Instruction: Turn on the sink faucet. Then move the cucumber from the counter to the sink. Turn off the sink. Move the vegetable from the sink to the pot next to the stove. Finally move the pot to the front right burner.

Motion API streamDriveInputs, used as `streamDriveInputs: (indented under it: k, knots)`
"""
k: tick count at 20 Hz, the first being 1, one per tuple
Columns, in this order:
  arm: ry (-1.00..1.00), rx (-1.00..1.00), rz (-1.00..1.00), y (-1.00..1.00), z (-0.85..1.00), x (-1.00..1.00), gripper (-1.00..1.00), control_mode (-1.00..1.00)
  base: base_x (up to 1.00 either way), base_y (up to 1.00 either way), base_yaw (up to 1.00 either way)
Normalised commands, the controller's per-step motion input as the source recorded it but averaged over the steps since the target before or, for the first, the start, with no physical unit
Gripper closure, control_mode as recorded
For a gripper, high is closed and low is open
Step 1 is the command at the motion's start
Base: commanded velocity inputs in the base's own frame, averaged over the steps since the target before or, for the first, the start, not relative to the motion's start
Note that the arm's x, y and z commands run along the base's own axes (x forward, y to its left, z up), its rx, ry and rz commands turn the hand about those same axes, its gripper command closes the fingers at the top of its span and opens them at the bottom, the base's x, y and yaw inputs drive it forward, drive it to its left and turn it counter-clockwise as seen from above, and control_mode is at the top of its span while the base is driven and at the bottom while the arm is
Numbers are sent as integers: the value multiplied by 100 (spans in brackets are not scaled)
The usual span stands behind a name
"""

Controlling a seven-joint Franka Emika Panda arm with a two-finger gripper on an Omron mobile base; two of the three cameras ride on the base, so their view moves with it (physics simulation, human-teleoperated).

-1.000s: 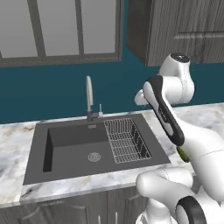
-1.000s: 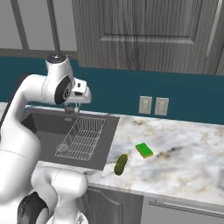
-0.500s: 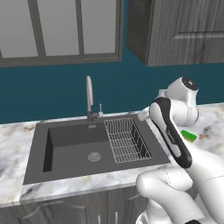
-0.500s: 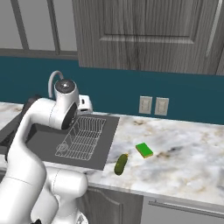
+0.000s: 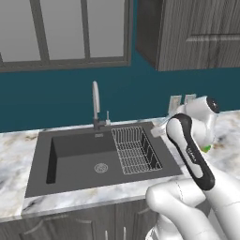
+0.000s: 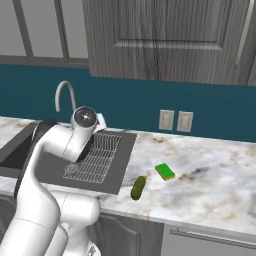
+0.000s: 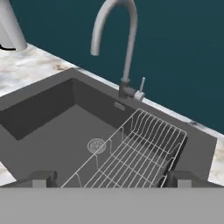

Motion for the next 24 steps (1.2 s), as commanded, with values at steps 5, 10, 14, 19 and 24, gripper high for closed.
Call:
streamDriveInputs:
  k: [5,10,14,19,24]
  knots:
    - [-9,0,27,21,0,13,-100,-100,0,0,0]
    - [3,-4,-1,44,0,52,-100,-100,0,0,0]
    - [1,-3,1,16,-2,43,-100,-100,0,0,0]
    - [-9,0,19,0,-10,33,-100,-100,0,0,0]
    - [-13,0,29,0,-7,26,-100,-100,0,0,0]
